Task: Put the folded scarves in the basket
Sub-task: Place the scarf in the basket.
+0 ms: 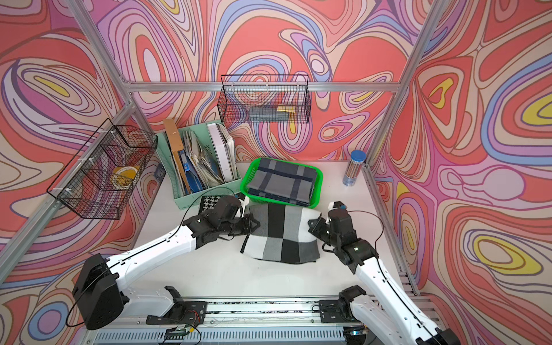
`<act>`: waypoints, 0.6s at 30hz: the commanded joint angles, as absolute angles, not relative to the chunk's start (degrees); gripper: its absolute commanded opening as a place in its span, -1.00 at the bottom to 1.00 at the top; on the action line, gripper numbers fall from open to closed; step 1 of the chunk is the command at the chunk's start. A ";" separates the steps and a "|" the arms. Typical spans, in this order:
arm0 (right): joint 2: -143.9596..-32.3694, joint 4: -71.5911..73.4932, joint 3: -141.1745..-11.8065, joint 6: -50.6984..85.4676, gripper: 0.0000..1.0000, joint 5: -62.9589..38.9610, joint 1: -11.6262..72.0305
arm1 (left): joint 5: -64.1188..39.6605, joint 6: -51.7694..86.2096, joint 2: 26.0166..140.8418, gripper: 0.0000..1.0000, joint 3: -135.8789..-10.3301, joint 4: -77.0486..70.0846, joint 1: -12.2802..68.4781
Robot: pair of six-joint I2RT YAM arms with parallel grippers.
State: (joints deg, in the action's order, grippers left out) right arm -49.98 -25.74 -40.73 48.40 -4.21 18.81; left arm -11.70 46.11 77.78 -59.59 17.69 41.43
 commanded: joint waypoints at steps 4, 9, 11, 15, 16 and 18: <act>-66.14 -26.85 -58.61 42.74 -1.00 12.69 18.64 | -12.98 38.53 88.19 -1.00 -77.05 20.99 33.24; -80.96 -24.27 -71.64 39.60 -1.00 11.67 16.25 | -14.16 34.54 99.45 -1.00 -95.02 25.13 27.24; -86.29 -24.16 -76.82 39.25 -1.00 9.61 14.64 | -14.72 33.17 104.50 -1.00 -103.30 29.64 25.63; -95.63 -25.21 -85.92 39.16 -1.00 6.65 11.80 | -15.80 32.86 112.55 -1.00 -111.62 31.01 23.72; -96.94 -25.23 -87.10 39.22 -1.00 5.98 11.34 | -16.00 33.10 114.11 -1.00 -113.15 31.37 23.14; -99.35 -25.44 -88.83 39.45 -1.00 5.42 10.36 | -17.12 33.90 117.34 -1.00 -115.97 32.16 21.95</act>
